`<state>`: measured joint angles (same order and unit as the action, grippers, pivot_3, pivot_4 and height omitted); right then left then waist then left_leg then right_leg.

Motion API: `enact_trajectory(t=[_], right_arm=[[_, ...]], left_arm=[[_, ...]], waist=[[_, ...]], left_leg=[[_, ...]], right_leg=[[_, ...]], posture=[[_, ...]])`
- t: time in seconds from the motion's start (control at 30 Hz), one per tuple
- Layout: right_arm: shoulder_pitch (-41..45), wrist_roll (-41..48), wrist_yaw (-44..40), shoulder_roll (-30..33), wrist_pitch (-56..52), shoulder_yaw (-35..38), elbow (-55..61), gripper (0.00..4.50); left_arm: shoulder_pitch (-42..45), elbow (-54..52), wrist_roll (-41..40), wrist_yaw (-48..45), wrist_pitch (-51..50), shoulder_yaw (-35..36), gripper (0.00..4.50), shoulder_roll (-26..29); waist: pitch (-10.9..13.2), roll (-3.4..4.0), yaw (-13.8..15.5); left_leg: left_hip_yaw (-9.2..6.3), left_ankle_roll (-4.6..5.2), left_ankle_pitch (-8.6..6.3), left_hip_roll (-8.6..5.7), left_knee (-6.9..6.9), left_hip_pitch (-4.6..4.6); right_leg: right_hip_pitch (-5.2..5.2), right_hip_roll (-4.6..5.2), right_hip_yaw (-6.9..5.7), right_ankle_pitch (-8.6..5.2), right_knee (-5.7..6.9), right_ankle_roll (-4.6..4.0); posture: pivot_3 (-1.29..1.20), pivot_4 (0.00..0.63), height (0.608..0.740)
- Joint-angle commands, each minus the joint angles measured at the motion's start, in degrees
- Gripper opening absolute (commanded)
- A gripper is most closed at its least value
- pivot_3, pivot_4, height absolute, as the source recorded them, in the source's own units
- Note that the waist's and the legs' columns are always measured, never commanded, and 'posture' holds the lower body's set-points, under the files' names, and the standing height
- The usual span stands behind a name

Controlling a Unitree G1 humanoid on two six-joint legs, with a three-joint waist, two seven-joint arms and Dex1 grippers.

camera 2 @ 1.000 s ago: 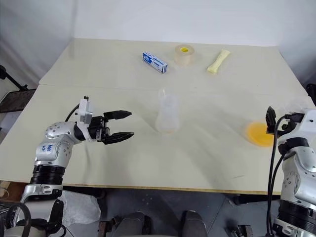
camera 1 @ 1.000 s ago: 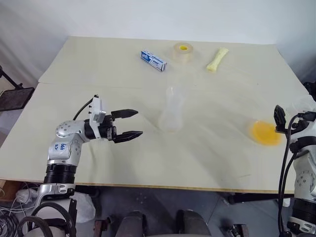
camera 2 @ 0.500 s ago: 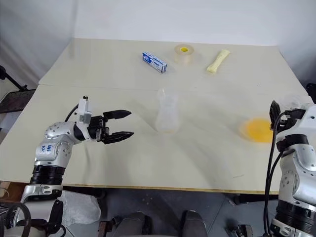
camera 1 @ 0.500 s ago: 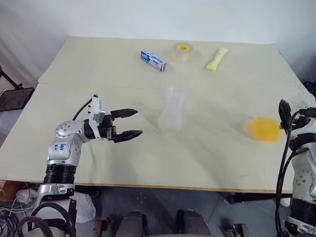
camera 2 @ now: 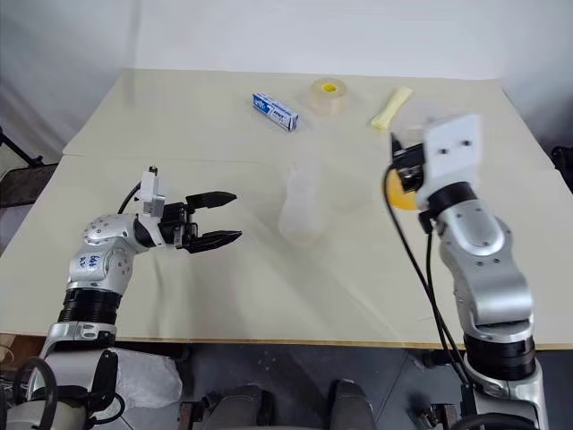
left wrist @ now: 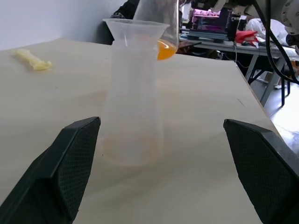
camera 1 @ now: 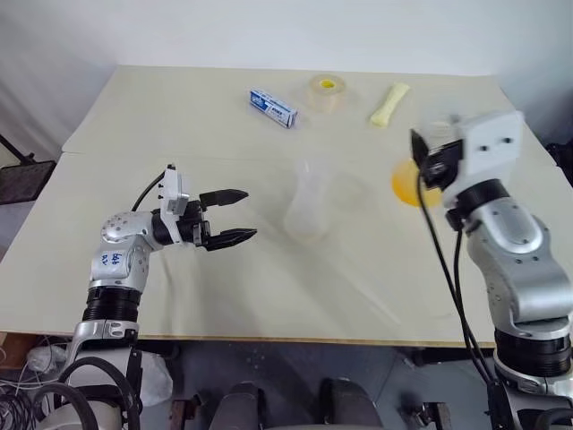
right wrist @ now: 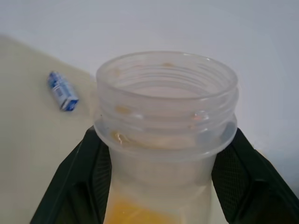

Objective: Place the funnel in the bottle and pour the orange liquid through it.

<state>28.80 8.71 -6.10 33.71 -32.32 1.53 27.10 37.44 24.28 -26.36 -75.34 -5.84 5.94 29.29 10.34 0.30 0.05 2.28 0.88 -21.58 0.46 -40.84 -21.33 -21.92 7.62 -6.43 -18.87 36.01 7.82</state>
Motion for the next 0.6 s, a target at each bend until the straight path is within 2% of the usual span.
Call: enact_trajectory(t=[0.03, 0.27, 0.6], right_arm=[[2.99, -11.52, -2.09, 3.55, 5.84, -8.42, 0.69, 2.46], [9.69, -25.09, -6.10, 5.16, 15.20, -16.94, -5.64, 2.46], [15.24, -33.81, -9.47, 4.47, 29.82, -18.68, -17.46, 2.46]], left_arm=[[2.07, 1.84, 0.11, -2.21, 1.64, 0.14, 4.50, 0.64], [2.99, 3.78, -0.59, -5.43, 1.47, 0.62, 4.50, 1.58], [3.28, 4.02, -0.73, -6.08, 1.58, 1.10, 4.50, 1.62]], waist=[[0.00, 0.00, -0.16], [0.00, 0.00, -0.50], [0.00, -0.01, -0.65]], left_leg=[[0.01, 0.00, 0.00, -0.07, 0.00, 0.00], [0.10, 0.00, 0.00, 0.01, 0.09, -0.01], [0.08, 0.00, 0.00, 0.02, 0.10, -0.01]], right_leg=[[-0.01, 0.04, 0.01, 0.00, 0.00, 0.00], [-0.10, 0.01, -0.04, 0.00, 0.00, 0.00], [-0.10, 0.02, -0.06, 0.00, 0.01, 0.00]], posture=[[0.00, 0.150, 0.740], [0.00, 0.150, 0.740], [0.00, 0.150, 0.740]])
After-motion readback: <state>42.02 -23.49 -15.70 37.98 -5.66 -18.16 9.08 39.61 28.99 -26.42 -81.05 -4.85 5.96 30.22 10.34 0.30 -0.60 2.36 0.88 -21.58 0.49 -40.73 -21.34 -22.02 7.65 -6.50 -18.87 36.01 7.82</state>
